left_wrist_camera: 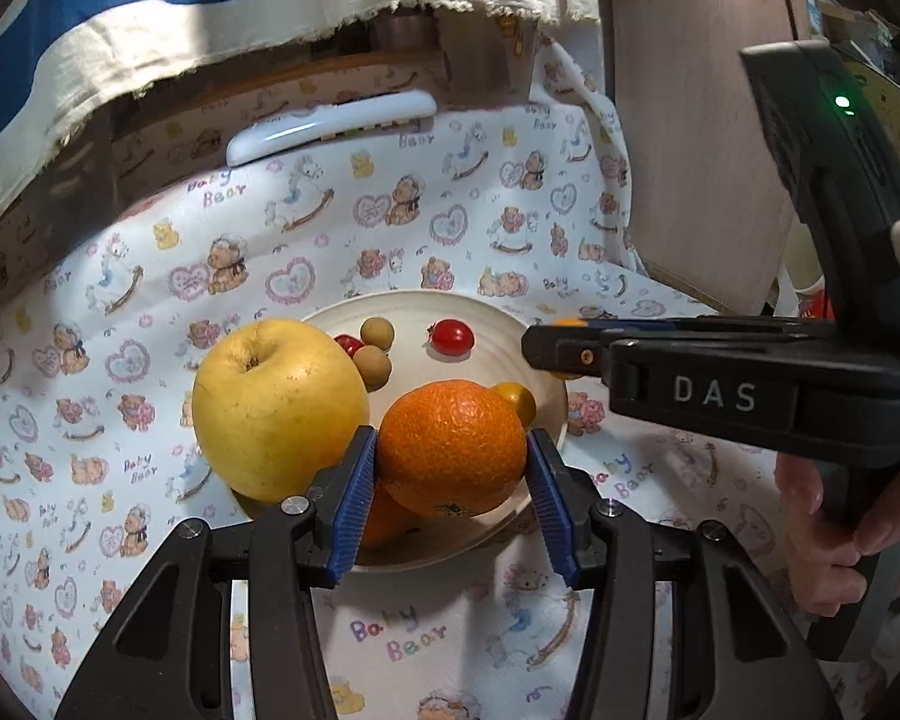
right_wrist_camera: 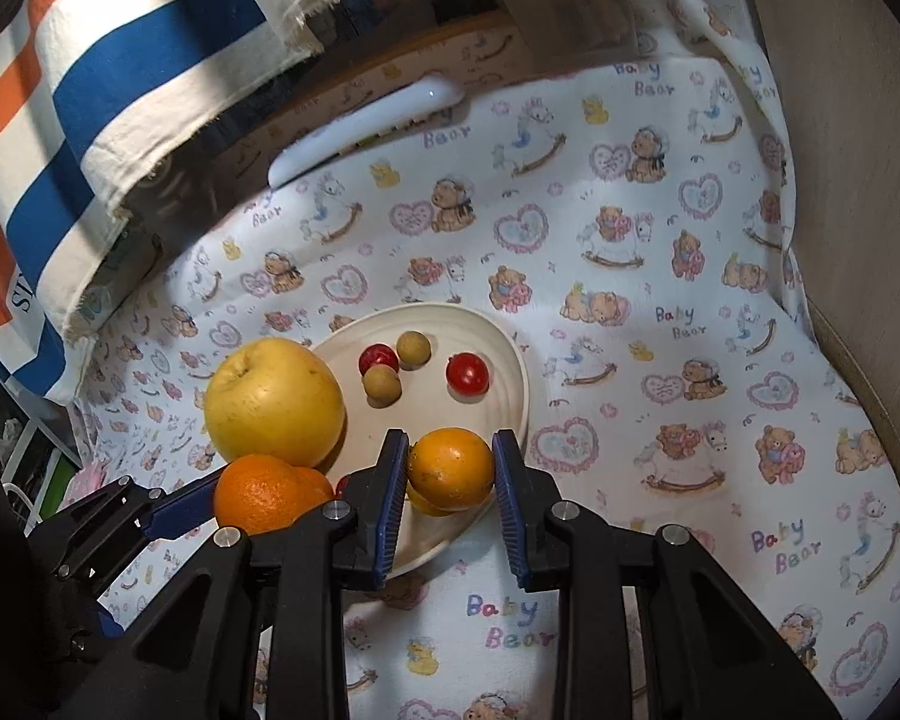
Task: Organize fruits
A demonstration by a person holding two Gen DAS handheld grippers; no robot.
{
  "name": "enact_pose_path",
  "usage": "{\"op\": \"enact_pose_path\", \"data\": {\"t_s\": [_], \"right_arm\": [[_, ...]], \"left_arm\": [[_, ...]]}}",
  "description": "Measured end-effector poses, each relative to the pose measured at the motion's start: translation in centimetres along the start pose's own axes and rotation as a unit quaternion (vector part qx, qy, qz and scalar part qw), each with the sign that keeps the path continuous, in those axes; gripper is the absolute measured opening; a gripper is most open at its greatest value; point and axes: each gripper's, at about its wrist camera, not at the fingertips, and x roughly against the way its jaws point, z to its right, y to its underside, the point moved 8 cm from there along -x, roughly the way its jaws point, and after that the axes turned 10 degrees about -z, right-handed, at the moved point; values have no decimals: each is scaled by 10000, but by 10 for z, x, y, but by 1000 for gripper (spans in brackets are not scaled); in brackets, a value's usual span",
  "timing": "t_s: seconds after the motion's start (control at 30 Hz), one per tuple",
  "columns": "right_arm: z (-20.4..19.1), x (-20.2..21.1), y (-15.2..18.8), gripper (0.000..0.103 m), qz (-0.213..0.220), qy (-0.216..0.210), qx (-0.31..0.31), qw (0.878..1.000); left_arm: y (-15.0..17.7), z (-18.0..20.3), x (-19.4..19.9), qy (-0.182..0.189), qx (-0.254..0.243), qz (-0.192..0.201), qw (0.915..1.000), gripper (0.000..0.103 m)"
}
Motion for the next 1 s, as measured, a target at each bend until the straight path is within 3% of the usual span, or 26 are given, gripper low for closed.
{"op": "enact_pose_path", "data": {"t_s": [0.37,0.4,0.43,0.47,0.67,0.73,0.87,1.0], "right_arm": [[6,-13,3,31,-181,-47,-131,9997],[7,-12,2,35,-177,-58,-160,9997],[8,-11,2,48,-151,-50,-171,9997],[9,-9,1,54,-100,-16,-185,9998],[17,13,-7,57,267,83,-288,9992],[18,21,-9,57,413,202,-273,9986],[9,42,-13,60,854,380,-148,9955],[-14,66,-13,74,1375,596,220,9885]], "left_arm": [[-1,4,-7,-30,-177,-7,9998,50],[-2,5,-6,-14,-206,41,9998,53],[-2,6,-5,-33,-237,71,9997,57],[-3,5,-4,-106,-261,116,9995,60],[-7,-1,7,-210,-191,269,9992,61],[-8,-6,19,-221,-114,403,9989,61],[-6,-23,54,-239,123,855,9960,73],[2,-47,93,-387,343,1464,9879,91]]}}
